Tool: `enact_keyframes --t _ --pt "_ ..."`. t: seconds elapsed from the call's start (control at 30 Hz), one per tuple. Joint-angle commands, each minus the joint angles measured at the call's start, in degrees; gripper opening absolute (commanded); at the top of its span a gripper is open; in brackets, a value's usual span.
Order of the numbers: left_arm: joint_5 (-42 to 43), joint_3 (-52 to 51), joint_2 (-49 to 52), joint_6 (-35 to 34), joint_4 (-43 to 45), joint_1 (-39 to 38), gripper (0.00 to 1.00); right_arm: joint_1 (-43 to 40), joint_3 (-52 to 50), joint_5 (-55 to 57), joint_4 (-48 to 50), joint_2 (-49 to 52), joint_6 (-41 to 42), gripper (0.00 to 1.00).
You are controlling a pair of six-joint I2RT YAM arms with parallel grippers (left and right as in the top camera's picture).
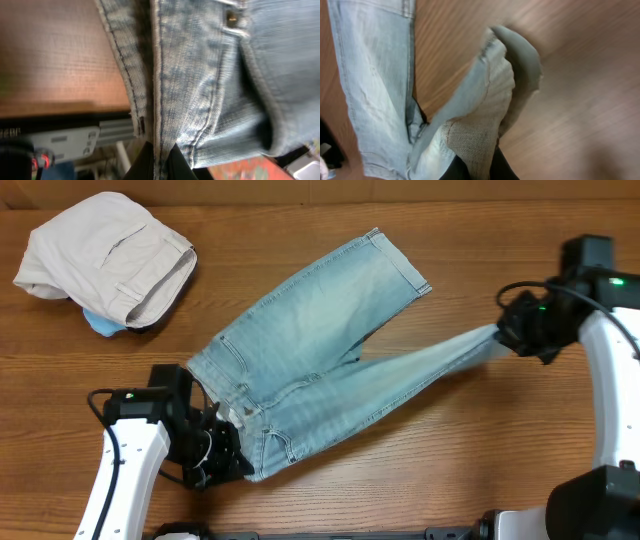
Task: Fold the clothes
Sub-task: 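Lift the right leg hem and fold it up over the other leg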
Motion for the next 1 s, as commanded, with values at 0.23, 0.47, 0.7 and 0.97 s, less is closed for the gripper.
enact_keyframes --t 0.23,0.47,0.7,0.97 --pt "9.62 0.68 0.02 -7.21 1.77 -0.96 0.04 0.66 2.32 0.33 -0.09 -1.97 -3.67 0.04" --pt "21.90 0.68 0.02 -26.45 1.73 -0.96 0.04 1.70 2.32 -1.53 3.96 -1.97 -2.08 0.04" --pt "30.08 0.68 0.02 -47.52 7.15 -0.66 0.04 3.04 2.32 -1.53 8.66 -1.97 1.31 0.04" --pt "28.92 0.68 0.02 -47.58 14.91 7.21 0.04 5.22 2.29 -1.51 10.91 -1.64 3.54 0.04"
